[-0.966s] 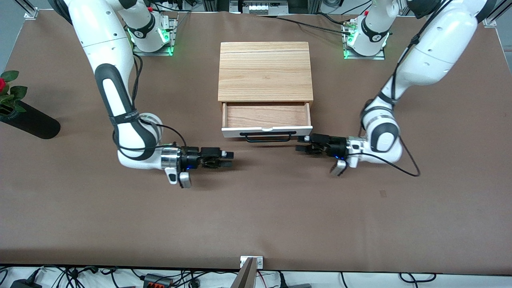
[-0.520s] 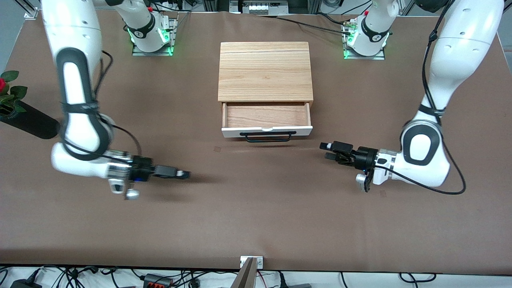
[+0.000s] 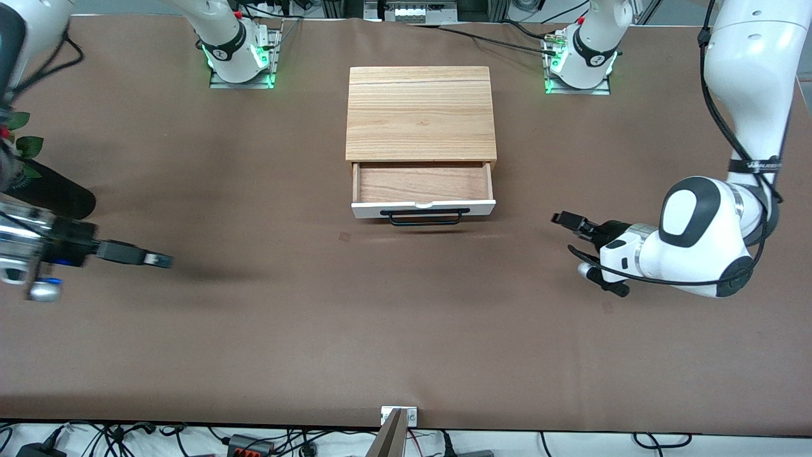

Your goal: Pull top drawer with both arms simultaneously

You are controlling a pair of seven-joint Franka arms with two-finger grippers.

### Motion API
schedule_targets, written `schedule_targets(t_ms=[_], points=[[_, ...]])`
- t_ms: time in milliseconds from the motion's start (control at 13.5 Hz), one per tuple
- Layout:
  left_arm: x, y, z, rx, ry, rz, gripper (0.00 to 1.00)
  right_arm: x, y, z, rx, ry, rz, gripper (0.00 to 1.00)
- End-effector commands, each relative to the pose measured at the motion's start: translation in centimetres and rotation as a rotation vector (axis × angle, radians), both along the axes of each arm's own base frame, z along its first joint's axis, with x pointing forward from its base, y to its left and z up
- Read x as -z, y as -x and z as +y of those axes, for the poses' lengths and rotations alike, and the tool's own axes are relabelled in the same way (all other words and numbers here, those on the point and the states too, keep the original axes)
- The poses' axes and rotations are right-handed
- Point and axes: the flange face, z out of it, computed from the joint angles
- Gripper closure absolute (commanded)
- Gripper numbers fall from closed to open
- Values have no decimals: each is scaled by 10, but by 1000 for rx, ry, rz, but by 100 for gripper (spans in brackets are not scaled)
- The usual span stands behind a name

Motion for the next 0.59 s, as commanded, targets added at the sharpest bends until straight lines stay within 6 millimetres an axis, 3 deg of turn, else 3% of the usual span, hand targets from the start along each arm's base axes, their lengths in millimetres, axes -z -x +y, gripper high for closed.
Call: schedule_targets(t_ms=[0, 149, 297, 520], points=[[-9, 3, 18, 35, -167, -14, 0, -19, 5, -34, 65, 35, 27, 0], [-37, 7, 28, 8, -308, -41, 0, -39, 12, -50, 80, 151, 4, 0], [-80, 21, 24, -91, -410, -26, 0, -51, 12, -22, 17, 383, -39, 0], [-168, 43, 23, -175, -474, -104, 0, -54, 26, 24, -131, 742, -131, 0]])
